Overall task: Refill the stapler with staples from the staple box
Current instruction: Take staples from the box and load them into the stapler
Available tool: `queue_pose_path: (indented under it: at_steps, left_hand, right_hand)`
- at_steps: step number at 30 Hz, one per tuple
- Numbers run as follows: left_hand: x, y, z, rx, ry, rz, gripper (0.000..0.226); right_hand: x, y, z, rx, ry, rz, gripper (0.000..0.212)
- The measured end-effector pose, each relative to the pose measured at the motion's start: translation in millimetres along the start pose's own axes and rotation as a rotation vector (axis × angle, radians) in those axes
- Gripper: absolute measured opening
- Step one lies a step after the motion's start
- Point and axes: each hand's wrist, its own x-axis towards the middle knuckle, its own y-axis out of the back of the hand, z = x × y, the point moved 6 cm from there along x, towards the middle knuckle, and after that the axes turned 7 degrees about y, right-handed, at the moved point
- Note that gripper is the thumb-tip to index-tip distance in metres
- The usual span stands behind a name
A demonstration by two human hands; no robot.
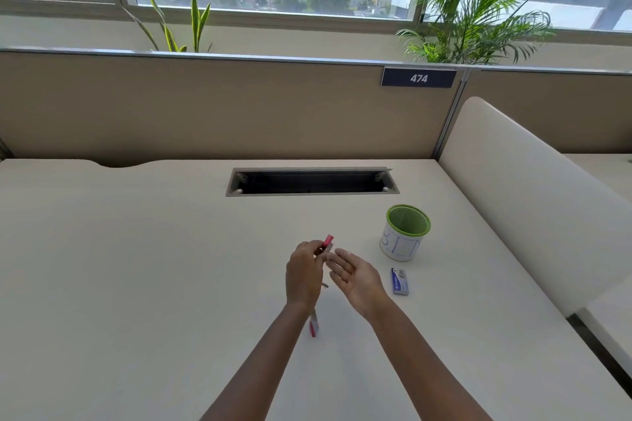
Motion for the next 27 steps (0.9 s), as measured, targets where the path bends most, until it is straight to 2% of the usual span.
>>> queue_pose_path:
  at_steps: [5, 8, 10, 12, 15, 18, 21, 25, 27]
  left_hand:
    - [10, 3, -13, -0.195, 0.216, 0.018, 0.024]
    - [15, 1, -29, -0.361, 0.408, 0.033, 0.028]
    - [15, 0, -38, -0.514, 0.537, 0.044, 0.029]
    - [15, -2, -43, -0.583, 0.605, 0.035, 0.03]
    - [15, -8, -46, -0.651, 0.642, -0.039, 0.026]
    - [14, -8, -50, -0.679, 0.68, -0.084, 0.015]
    - [13, -5, -60, -0.68, 0.71, -0.089, 0.011]
    - [11, -5, -70, -0.652, 0.739, -0.122, 0.012]
    - [11, -7, -69, -0.638, 0.737, -0.149, 0.022]
  right_hand:
    - [-11, -14, 4, -0.735, 0.242, -0.201, 0.027]
    - [-14, -20, 11, -1.143, 0.39, -0.263, 0.04]
    - [-12, -20, 12, -1.334, 0.505, -0.233, 0.031]
    - [-9, -19, 15, -1.423, 0.527, -0.231, 0.021]
    - [-6, -15, 21, -1.333, 0.418, -0.258, 0.017]
    - [-4, -7, 22, -0.956, 0.194, -0.227, 0.021]
    - [-2, 2, 20, -0.688, 0.093, -0.223, 0.025]
    - [-3, 16, 28, -0.702, -0.051, -0.199, 0.026]
    - [-1, 17, 25, -0.684, -0.034, -0.171, 0.027]
